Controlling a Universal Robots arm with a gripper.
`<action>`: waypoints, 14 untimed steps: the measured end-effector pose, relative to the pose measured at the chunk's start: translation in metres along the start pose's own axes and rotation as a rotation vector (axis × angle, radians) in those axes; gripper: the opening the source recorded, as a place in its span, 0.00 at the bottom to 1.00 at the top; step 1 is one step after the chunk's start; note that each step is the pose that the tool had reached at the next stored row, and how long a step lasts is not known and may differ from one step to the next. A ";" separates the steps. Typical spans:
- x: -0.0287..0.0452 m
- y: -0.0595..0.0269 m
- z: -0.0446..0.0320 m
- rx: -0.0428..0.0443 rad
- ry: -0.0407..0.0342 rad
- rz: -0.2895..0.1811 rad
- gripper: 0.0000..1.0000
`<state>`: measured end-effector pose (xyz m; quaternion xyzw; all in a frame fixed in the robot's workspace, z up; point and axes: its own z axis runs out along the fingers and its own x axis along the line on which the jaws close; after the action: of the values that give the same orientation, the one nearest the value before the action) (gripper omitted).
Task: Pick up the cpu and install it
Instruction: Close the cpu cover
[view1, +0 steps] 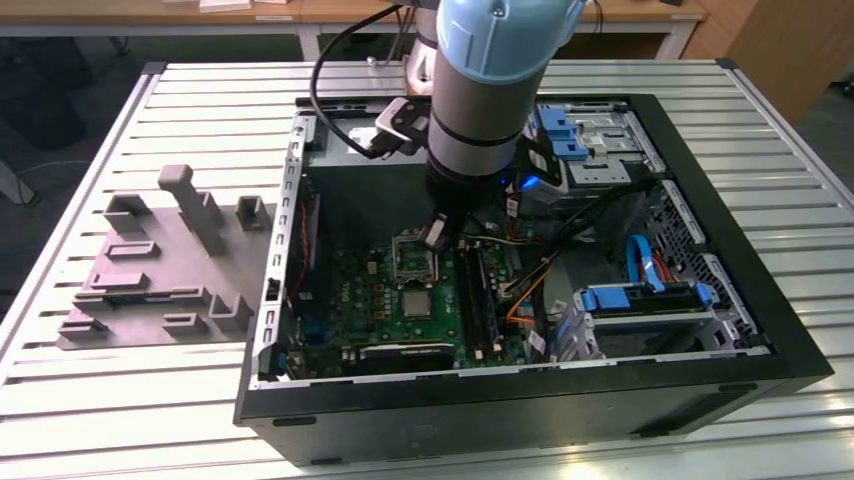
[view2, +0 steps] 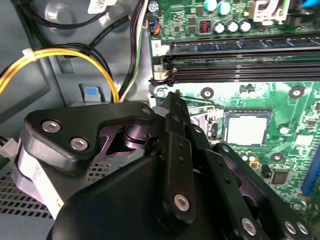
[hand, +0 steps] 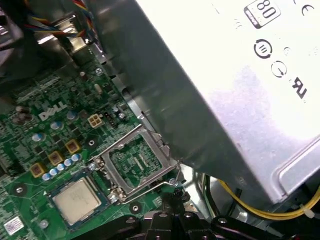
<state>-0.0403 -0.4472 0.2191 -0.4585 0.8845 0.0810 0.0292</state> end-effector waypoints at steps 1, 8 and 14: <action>-0.0008 0.0002 0.0006 -0.0008 -0.0011 0.000 0.11; -0.0051 0.0017 0.0044 -0.0061 -0.0087 0.000 0.11; -0.0056 0.0020 0.0055 -0.0091 -0.0128 0.000 0.11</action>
<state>-0.0388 -0.4406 0.2146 -0.4583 0.8838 0.0880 0.0327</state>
